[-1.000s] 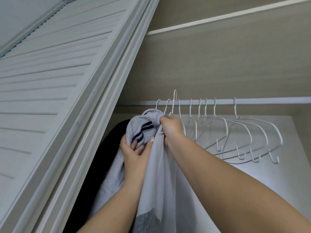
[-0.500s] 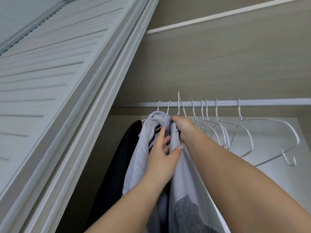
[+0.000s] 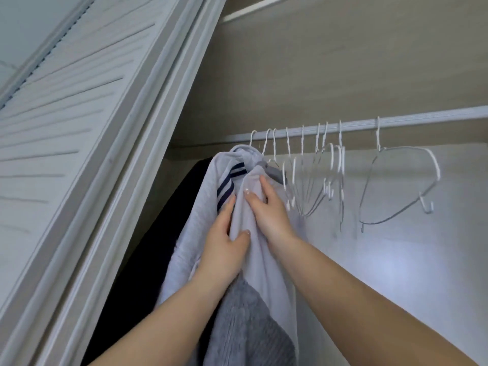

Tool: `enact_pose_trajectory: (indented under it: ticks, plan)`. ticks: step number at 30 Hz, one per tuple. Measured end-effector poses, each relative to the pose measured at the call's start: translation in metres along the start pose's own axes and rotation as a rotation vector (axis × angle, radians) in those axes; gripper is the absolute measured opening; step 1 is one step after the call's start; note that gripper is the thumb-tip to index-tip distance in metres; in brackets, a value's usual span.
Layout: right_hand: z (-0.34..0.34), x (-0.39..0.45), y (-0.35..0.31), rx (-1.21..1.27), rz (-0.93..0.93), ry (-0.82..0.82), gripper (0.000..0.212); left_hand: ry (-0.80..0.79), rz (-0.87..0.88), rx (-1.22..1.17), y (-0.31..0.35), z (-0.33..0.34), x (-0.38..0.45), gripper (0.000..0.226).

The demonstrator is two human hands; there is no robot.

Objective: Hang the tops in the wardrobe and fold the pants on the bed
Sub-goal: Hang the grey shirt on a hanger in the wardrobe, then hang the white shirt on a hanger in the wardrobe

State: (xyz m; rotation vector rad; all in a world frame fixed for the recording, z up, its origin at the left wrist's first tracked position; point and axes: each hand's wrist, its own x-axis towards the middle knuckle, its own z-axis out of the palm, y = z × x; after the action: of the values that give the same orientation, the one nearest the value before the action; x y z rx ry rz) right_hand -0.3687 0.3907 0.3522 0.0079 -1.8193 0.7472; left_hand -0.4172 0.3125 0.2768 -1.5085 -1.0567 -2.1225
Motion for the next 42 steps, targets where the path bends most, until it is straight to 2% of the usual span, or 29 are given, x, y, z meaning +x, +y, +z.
enact_pose_trajectory:
  ticks: [6, 14, 17, 20, 23, 31, 36, 42]
  plan:
    - [0.010, -0.086, 0.003, -0.047, -0.136, -0.045, 0.059, 0.015, -0.181, 0.100, 0.024, -0.044, -0.062, 0.065]
    - [0.047, -0.221, -0.039, 0.277, -0.019, -0.105, 0.055, 0.218, -0.427, 0.206, 0.113, -0.109, -0.178, 0.046]
    - [0.061, -0.274, -0.067, 0.385, 0.055, -0.189, 0.048, 0.290, -0.492, 0.307, 0.159, -0.147, -0.223, 0.035]
    - [0.077, -0.324, -0.100, 0.464, 0.046, -0.330, 0.037, 0.318, -0.532, 0.395, 0.210, -0.186, -0.262, 0.023]
    - [0.091, -0.361, -0.132, 0.548, 0.067, -0.422, 0.035, 0.354, -0.542, 0.489, 0.257, -0.220, -0.294, 0.020]
    - [0.172, -0.530, -0.293, 0.809, 0.136, -0.914, 0.032, 0.639, -0.649, 0.777, 0.462, -0.312, -0.444, 0.021]
    - [0.199, -0.667, -0.431, 0.915, 0.075, -1.272, 0.025, 0.897, -0.693, 0.938, 0.631, -0.344, -0.553, 0.018]
    - [0.199, -0.803, -0.584, 1.059, -0.063, -1.583, 0.023, 1.211, -0.721, 1.170, 0.820, -0.349, -0.674, 0.018]
